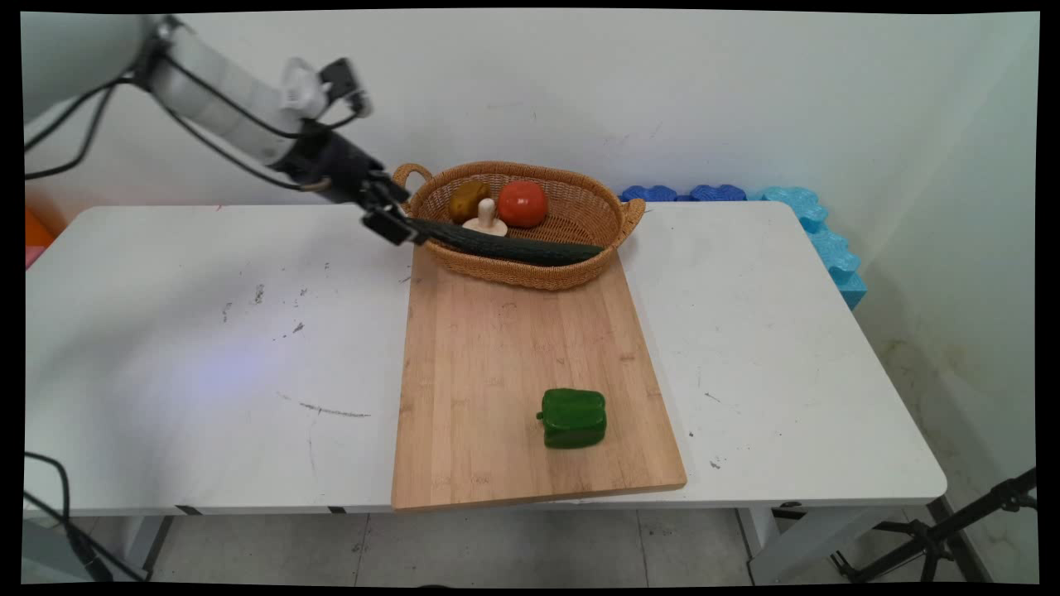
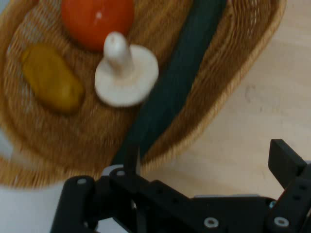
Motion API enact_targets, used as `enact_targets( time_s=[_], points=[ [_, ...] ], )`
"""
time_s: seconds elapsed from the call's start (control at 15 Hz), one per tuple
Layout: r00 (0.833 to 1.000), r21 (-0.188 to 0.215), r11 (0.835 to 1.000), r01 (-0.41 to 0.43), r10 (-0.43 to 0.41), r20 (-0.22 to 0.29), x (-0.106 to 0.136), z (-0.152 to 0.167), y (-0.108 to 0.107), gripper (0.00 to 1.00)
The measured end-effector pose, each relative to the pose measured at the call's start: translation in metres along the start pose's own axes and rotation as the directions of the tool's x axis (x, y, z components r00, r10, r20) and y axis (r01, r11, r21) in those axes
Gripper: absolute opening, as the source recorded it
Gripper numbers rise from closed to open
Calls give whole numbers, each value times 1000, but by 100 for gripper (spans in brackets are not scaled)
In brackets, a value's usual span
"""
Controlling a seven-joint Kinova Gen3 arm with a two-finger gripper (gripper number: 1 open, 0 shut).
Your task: Pick up the cucumber from the vegetable basket
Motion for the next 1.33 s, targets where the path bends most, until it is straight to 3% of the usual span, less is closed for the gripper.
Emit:
enact_targets(
  time_s=[0.2, 0.6, 1.33],
  points=[
    [998, -2, 999, -54, 54, -13, 31, 32, 5, 100],
    [989, -7, 990, -144, 144, -17, 68, 79, 9, 100],
    [936, -59, 936, -347, 349, 37, 117, 171, 8, 100]
  ],
)
